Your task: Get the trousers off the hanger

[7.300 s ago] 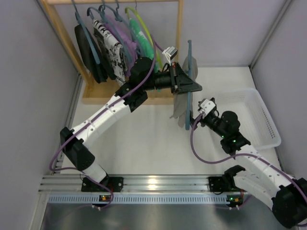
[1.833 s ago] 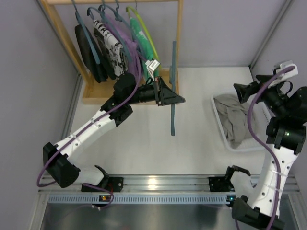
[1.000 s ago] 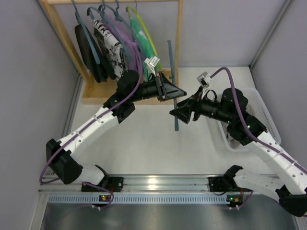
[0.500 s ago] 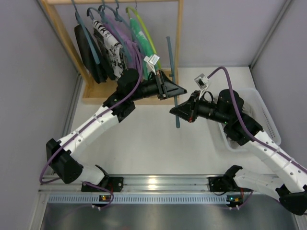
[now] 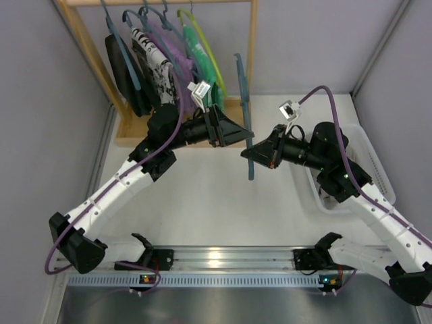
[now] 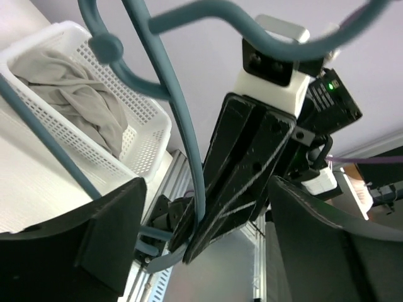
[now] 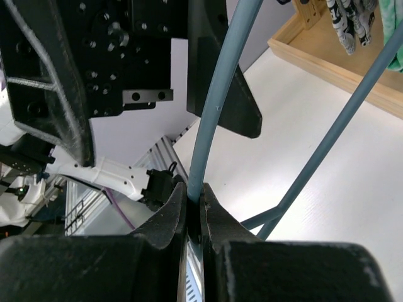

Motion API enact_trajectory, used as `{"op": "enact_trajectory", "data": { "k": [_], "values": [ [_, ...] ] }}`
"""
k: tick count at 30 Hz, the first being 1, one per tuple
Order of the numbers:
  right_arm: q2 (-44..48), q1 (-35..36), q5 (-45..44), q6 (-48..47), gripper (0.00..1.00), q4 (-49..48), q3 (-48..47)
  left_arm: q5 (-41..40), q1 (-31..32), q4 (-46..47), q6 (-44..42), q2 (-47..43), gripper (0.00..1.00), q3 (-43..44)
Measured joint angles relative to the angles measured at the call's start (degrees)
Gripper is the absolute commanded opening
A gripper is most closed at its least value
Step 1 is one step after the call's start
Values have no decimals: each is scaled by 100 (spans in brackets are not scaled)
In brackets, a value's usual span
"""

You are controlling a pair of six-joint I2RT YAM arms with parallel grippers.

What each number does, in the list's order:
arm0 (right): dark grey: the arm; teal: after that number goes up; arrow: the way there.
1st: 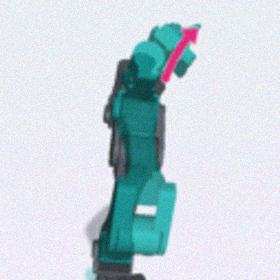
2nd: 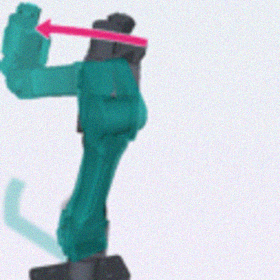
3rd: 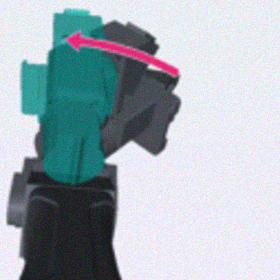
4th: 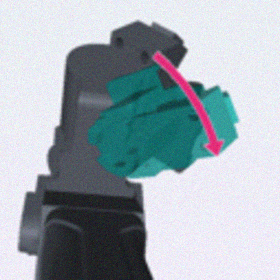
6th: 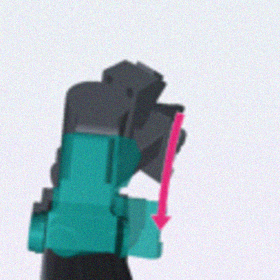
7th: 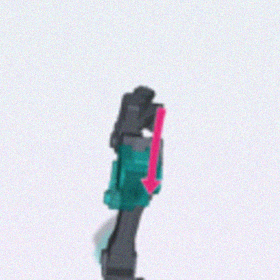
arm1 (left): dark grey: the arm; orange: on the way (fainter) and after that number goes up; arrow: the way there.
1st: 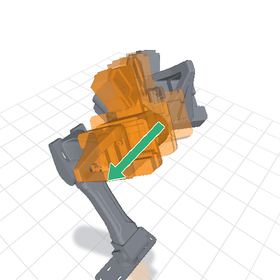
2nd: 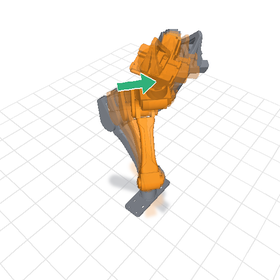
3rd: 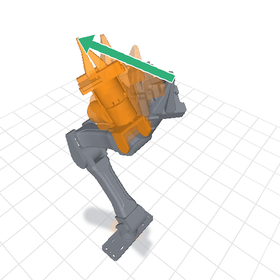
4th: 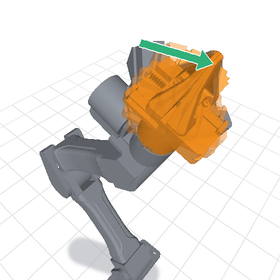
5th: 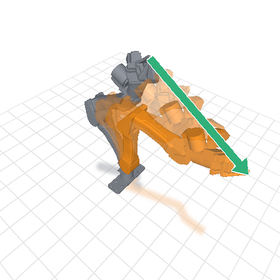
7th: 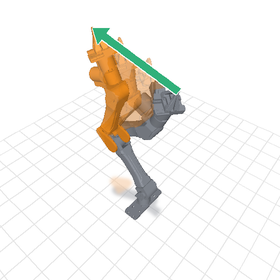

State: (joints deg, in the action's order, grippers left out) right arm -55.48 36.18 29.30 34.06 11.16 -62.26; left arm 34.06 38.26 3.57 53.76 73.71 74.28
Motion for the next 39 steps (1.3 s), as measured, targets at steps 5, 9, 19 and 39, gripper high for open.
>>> {"op": "enact_trajectory", "data": {
  "k": [5,9,19,39],
  "values": [
    [-184,-160,162,96,0,-142,-186,197,-186,-46,-295,-468,99,-444],
    [-525,-352,267,92,0,-173,-686,302,-323,-310,-706,-791,99,-636],
    [-2522,-1023,1036,295,0,87,-3187,518,-863,-535,-1239,-1515,99,-636],
    [-4636,-1690,1456,1467,0,70,-5615,553,-1141,-627,-1121,-1661,99,-636]
  ]
}}
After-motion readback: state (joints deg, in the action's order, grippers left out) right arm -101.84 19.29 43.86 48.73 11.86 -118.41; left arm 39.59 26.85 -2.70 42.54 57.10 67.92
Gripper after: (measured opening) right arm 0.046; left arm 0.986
